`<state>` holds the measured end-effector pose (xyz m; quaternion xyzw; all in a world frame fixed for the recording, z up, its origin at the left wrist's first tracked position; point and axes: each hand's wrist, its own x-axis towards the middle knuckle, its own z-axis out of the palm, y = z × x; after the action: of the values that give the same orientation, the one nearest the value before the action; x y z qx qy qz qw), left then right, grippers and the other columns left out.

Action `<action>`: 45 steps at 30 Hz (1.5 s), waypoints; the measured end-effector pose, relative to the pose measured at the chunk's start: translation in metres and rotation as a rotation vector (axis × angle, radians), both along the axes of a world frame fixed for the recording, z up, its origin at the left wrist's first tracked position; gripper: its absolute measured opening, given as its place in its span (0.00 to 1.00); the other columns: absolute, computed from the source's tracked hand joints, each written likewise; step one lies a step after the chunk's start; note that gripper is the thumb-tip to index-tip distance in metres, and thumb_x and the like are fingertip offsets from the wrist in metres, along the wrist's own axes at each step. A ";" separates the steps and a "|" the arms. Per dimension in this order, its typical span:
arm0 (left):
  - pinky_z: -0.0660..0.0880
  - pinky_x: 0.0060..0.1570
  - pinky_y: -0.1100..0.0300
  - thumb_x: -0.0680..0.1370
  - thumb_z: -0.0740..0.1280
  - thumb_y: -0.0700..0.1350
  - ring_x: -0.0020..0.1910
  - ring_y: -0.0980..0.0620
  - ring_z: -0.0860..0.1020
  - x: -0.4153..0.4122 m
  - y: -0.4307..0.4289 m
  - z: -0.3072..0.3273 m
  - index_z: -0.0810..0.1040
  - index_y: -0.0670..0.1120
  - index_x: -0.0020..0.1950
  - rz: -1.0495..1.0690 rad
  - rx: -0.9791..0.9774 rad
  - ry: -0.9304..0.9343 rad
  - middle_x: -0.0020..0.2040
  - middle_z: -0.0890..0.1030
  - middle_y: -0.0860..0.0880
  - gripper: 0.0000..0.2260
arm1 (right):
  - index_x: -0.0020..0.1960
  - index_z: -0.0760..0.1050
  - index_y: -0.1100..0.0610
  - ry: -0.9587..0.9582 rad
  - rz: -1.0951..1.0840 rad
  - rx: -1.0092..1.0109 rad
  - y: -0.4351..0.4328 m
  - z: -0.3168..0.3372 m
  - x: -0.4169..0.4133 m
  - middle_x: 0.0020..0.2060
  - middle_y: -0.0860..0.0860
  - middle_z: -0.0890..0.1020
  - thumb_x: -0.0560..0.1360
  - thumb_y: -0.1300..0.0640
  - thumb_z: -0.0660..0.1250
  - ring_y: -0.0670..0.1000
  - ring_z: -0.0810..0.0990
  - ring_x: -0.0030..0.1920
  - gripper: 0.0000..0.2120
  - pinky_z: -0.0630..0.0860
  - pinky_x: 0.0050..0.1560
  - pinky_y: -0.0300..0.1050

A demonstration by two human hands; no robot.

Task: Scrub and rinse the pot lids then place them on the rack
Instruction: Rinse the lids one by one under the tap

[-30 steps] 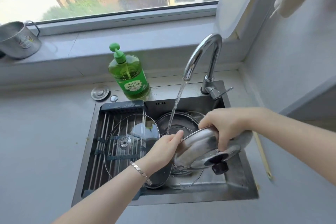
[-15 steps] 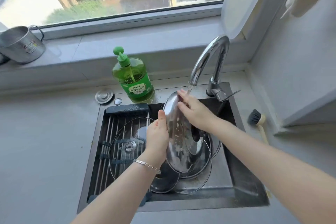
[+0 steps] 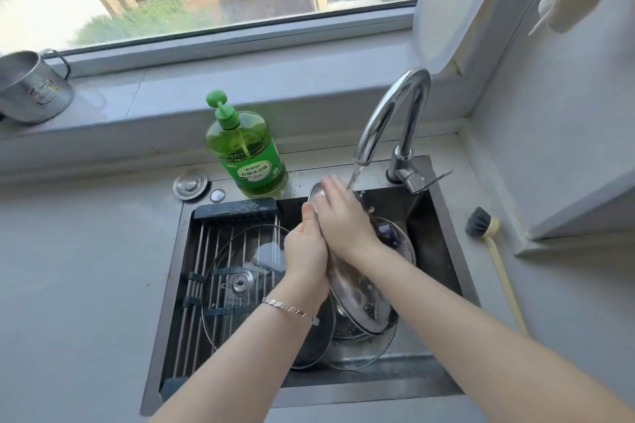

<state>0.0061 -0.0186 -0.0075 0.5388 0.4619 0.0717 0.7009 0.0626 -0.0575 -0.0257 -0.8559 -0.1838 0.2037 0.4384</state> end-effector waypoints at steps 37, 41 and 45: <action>0.77 0.52 0.45 0.82 0.58 0.43 0.51 0.39 0.77 0.049 0.042 0.023 0.68 0.40 0.59 0.438 -0.588 -0.077 0.45 0.73 0.39 0.09 | 0.34 0.67 0.56 1.266 -0.675 0.192 -0.109 -0.042 0.047 0.21 0.47 0.65 0.72 0.67 0.52 0.44 0.61 0.22 0.12 0.59 0.13 0.30; 0.74 0.58 0.44 0.82 0.55 0.38 0.57 0.38 0.75 0.064 0.037 0.014 0.68 0.38 0.60 0.379 -0.619 -0.034 0.51 0.74 0.37 0.08 | 0.33 0.66 0.61 1.276 -0.766 0.223 -0.120 -0.022 0.051 0.29 0.49 0.65 0.66 0.71 0.55 0.44 0.63 0.25 0.07 0.61 0.14 0.29; 0.74 0.59 0.45 0.82 0.53 0.36 0.61 0.37 0.74 0.069 0.040 0.008 0.67 0.37 0.66 0.377 -0.615 0.018 0.62 0.74 0.38 0.13 | 0.34 0.66 0.61 1.265 -0.848 0.297 -0.123 -0.020 0.058 0.30 0.50 0.67 0.76 0.65 0.60 0.45 0.64 0.30 0.12 0.64 0.14 0.31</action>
<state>0.0747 0.0216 0.0007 0.2089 0.5591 0.0528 0.8006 0.1209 -0.1810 -0.0452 -0.5062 0.4193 0.4419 0.6105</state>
